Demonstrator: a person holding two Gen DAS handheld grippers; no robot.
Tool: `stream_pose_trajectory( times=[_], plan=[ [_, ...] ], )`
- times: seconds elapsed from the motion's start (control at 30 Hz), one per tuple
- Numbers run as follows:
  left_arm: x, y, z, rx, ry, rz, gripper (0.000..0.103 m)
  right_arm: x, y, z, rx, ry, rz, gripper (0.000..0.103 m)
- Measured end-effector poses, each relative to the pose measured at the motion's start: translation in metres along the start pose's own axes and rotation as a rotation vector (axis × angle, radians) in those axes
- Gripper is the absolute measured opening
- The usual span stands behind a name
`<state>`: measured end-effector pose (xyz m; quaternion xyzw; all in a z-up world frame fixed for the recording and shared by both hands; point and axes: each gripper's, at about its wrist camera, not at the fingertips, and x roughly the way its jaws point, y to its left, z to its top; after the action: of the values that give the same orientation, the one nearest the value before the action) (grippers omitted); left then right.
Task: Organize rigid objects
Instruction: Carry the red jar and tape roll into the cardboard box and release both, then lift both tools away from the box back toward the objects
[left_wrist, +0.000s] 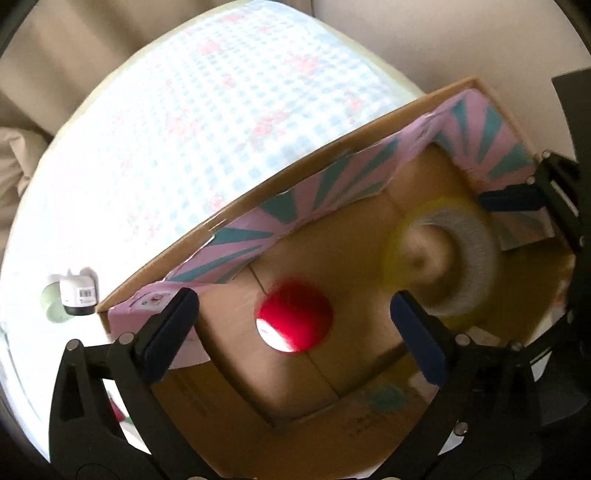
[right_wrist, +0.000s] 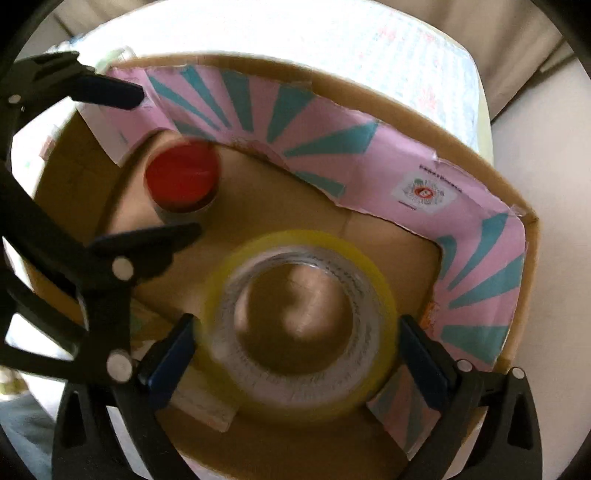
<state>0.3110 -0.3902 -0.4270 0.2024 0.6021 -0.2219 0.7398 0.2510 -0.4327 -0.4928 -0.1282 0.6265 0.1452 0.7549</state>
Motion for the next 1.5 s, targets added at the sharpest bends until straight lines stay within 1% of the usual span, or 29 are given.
stream_pose_trajectory(
  times=[0.07, 0.13, 0.2, 0.3, 0.4, 0.53, 0.57, 0.63, 0.87, 0.97, 1.07, 1.2, 1.3, 1.37, 1.5],
  plan=[
    [0.000, 0.001, 0.000, -0.003, 0.023, 0.009, 0.103, -0.008, -0.005, -0.004, 0.038, -0.032, 0.028, 0.103],
    [-0.003, 0.003, -0.002, -0.006, 0.016, 0.003, 0.103, -0.013, -0.009, -0.008, 0.084, -0.016, 0.058, 0.103],
    [-0.007, 0.003, -0.003, -0.012, 0.017, -0.009, 0.103, -0.016, -0.013, -0.012, 0.106, -0.011, 0.059, 0.103],
    [-0.019, 0.002, -0.005, -0.017, 0.005, -0.020, 0.103, -0.025, -0.012, -0.015, 0.098, -0.012, -0.016, 0.103],
    [-0.032, 0.006, -0.005, -0.015, -0.013, -0.005, 0.103, -0.038, -0.011, -0.018, 0.117, -0.041, -0.011, 0.103],
    [-0.048, 0.007, -0.007, -0.013, -0.034, 0.000, 0.103, -0.055, -0.011, -0.020, 0.133, -0.076, -0.028, 0.103],
    [-0.054, 0.007, -0.009, -0.013, -0.039, 0.000, 0.103, -0.059, -0.010, -0.021, 0.146, -0.080, -0.059, 0.103],
    [-0.066, 0.008, -0.012, -0.018, -0.056, -0.002, 0.103, -0.070, -0.005, -0.020, 0.146, -0.098, -0.065, 0.103],
    [-0.113, 0.008, -0.027, -0.031, -0.111, -0.015, 0.103, -0.123, 0.020, -0.025, 0.071, -0.171, -0.136, 0.103],
    [-0.144, 0.013, -0.038, -0.049, -0.141, -0.022, 0.103, -0.148, 0.038, -0.027, 0.028, -0.203, -0.161, 0.103],
    [-0.181, 0.024, -0.055, -0.085, -0.182, -0.038, 0.103, -0.174, 0.057, -0.029, -0.009, -0.224, -0.173, 0.103],
    [-0.233, 0.045, -0.088, -0.101, -0.259, 0.030, 0.103, -0.203, 0.085, -0.024, -0.041, -0.271, -0.163, 0.103],
    [-0.270, 0.075, -0.122, -0.150, -0.323, 0.050, 0.103, -0.223, 0.109, -0.016, -0.072, -0.320, -0.151, 0.103],
    [-0.287, 0.097, -0.147, -0.197, -0.348, 0.050, 0.103, -0.233, 0.130, -0.009, -0.089, -0.345, -0.137, 0.103],
    [-0.301, 0.141, -0.195, -0.292, -0.358, 0.053, 0.103, -0.252, 0.173, 0.003, -0.094, -0.386, -0.104, 0.103]
  ],
)
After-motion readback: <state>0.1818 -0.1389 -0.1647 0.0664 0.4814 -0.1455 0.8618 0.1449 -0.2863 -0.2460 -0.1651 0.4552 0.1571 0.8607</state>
